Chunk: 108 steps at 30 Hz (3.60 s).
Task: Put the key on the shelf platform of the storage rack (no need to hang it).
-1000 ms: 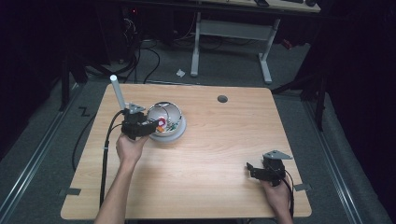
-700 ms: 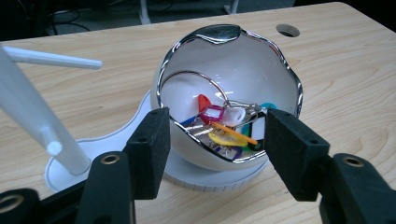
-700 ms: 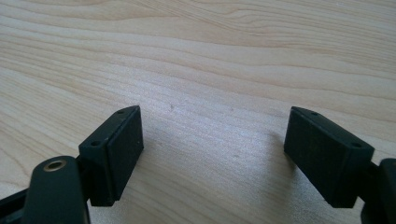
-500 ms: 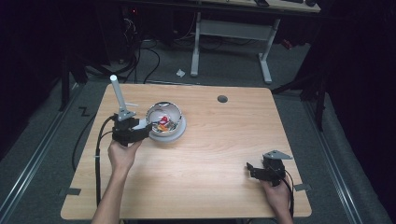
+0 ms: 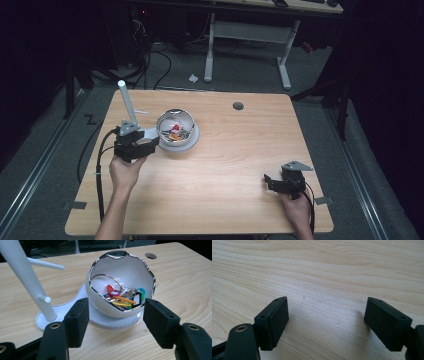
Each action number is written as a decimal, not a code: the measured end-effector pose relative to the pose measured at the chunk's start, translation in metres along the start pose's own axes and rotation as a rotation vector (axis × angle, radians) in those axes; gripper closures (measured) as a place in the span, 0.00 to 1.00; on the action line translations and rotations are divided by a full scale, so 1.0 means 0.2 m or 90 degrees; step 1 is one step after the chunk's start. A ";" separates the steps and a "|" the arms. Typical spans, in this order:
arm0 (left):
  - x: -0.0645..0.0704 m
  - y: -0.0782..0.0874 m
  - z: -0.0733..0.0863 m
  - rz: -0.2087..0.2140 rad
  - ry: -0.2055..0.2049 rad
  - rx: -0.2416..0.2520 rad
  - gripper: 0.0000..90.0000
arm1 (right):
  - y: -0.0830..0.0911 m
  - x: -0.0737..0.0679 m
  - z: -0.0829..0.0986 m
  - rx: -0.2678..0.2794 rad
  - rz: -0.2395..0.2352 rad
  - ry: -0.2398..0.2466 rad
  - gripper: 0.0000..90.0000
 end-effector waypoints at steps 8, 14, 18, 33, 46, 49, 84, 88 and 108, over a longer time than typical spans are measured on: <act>-0.02 0.05 -0.01 0.001 0.005 0.000 0.42 | 0.00 0.00 0.00 0.000 0.000 0.000 0.22; -0.05 0.08 -0.01 0.003 0.011 0.002 0.42 | 0.00 0.00 0.00 0.000 0.000 0.000 0.22; -0.07 0.09 -0.02 -0.001 0.017 0.004 0.42 | 0.00 0.00 0.00 0.000 0.000 0.000 0.22; -0.13 0.13 -0.04 -0.003 0.030 0.009 0.42 | 0.00 0.00 0.00 -0.001 0.000 0.000 0.22; -0.17 0.15 -0.02 -0.015 0.046 -0.001 0.44 | 0.00 0.00 0.00 -0.001 0.000 0.000 0.22; -0.18 0.15 -0.01 -0.018 0.045 -0.002 0.44 | 0.00 0.00 0.00 -0.001 0.000 0.000 0.22; -0.28 0.14 0.11 -0.048 0.044 -0.034 0.41 | 0.00 0.00 0.00 0.000 0.000 0.000 0.22; -0.30 0.13 0.13 -0.052 0.042 -0.039 0.41 | 0.00 0.00 0.00 0.000 0.000 0.000 0.22; -0.38 0.10 0.26 -0.079 0.037 -0.060 0.41 | 0.00 0.00 0.00 0.000 0.000 0.000 0.22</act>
Point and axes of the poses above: each handheld gripper's, and its own axes: y roughly backward along the jaws, z roughly out of its underside, x roughly to its right, the point moved 5 cm from there along -y, roughly forward along the jaws, and after that the axes turned 3 degrees about x, right-handed, at the moved point
